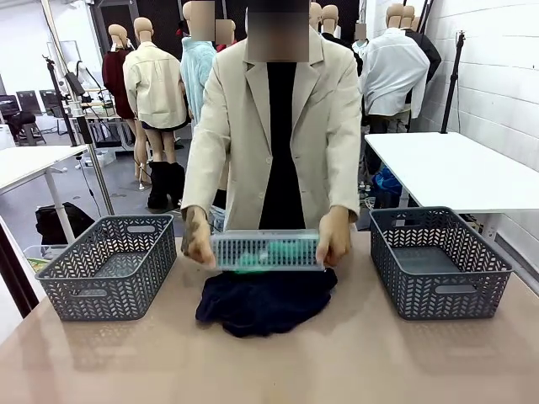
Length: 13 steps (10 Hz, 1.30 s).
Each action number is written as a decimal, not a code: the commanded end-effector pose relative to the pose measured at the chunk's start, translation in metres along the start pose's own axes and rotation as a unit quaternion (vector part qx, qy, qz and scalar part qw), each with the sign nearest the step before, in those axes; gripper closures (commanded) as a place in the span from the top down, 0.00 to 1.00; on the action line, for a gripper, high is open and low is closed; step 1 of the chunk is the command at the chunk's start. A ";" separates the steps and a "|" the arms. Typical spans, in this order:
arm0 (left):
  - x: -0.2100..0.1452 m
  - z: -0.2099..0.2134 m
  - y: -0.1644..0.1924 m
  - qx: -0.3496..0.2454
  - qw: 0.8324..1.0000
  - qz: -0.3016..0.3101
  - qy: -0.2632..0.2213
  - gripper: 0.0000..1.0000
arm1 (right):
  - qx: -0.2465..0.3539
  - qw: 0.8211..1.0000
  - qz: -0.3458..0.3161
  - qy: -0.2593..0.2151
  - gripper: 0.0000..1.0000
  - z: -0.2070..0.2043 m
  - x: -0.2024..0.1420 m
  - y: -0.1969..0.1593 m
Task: Sort the tops and bottoms.
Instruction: Lift clothes from the center of the table with your left hand.
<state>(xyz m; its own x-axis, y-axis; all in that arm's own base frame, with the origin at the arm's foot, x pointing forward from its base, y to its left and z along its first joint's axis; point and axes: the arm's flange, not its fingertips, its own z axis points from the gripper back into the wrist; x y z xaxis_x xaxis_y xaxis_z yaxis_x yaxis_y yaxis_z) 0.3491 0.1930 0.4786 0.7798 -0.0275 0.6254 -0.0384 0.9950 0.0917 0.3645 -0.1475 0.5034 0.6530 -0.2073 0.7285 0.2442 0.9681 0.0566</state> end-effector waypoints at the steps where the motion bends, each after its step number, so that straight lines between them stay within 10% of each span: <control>1: -0.001 0.001 0.001 0.003 1.000 0.001 0.002 1.00 | -0.002 1.000 -0.001 0.005 1.00 0.000 -0.001 0.000; 13: -0.001 0.001 0.001 0.003 1.000 0.001 0.002 1.00 | -0.002 1.000 -0.001 0.005 1.00 0.000 -0.001 0.000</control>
<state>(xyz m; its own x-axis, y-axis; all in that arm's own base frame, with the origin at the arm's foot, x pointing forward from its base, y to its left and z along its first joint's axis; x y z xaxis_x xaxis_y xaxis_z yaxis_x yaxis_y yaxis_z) 0.3491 0.1930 0.4786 0.7798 -0.0276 0.6254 -0.0384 0.9950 0.0917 0.3645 -0.1475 0.5034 0.6530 -0.2073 0.7285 0.2442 0.9681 0.0566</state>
